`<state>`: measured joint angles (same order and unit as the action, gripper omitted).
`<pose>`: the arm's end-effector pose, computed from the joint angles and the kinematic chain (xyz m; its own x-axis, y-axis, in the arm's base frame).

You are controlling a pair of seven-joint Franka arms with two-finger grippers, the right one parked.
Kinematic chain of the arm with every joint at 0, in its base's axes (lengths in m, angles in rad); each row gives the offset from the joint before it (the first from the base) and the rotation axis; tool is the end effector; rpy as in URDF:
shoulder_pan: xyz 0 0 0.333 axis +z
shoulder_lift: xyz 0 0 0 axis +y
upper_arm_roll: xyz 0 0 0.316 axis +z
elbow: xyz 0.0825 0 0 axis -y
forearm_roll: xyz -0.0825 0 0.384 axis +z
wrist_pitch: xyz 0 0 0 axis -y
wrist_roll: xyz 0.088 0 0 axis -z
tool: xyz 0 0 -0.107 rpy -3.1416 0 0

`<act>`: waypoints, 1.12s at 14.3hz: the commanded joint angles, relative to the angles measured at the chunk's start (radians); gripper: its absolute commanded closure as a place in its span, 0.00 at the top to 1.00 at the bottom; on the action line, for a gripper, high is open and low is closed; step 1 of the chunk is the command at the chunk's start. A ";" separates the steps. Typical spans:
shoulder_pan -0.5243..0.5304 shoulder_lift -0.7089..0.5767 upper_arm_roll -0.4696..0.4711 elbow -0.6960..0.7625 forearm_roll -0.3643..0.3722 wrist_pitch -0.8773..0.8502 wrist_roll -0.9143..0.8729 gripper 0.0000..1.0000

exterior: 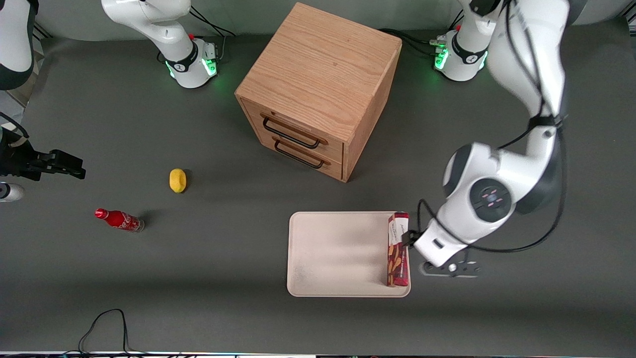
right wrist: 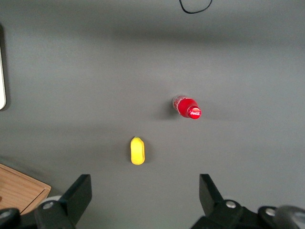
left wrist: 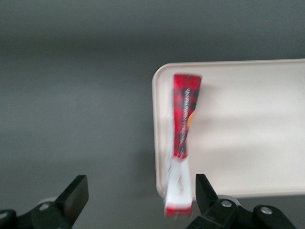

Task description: Place red cookie box on tray

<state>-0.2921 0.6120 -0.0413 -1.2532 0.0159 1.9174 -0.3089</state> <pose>0.6962 -0.2322 0.4098 0.9987 -0.0208 0.0476 -0.0220 -0.9995 0.0241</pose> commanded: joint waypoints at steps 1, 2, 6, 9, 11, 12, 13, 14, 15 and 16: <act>0.030 -0.179 0.005 -0.187 -0.059 -0.044 -0.001 1.00; 0.048 -0.246 0.005 -0.254 -0.068 -0.044 -0.010 1.00; 0.140 -0.493 0.005 -0.434 -0.063 -0.151 0.007 1.00; 0.188 -0.625 0.005 -0.514 -0.060 -0.208 0.037 1.00; 0.218 -0.711 0.001 -0.570 -0.057 -0.210 0.059 1.00; 0.234 -0.748 0.001 -0.596 -0.057 -0.210 0.097 1.00; 0.243 -0.771 0.001 -0.607 -0.056 -0.210 0.140 1.00; 0.257 -0.782 0.001 -0.607 -0.054 -0.216 0.174 1.00; 0.261 -0.785 0.001 -0.606 -0.053 -0.230 0.189 1.00; 0.263 -0.788 0.003 -0.606 -0.047 -0.235 0.194 1.00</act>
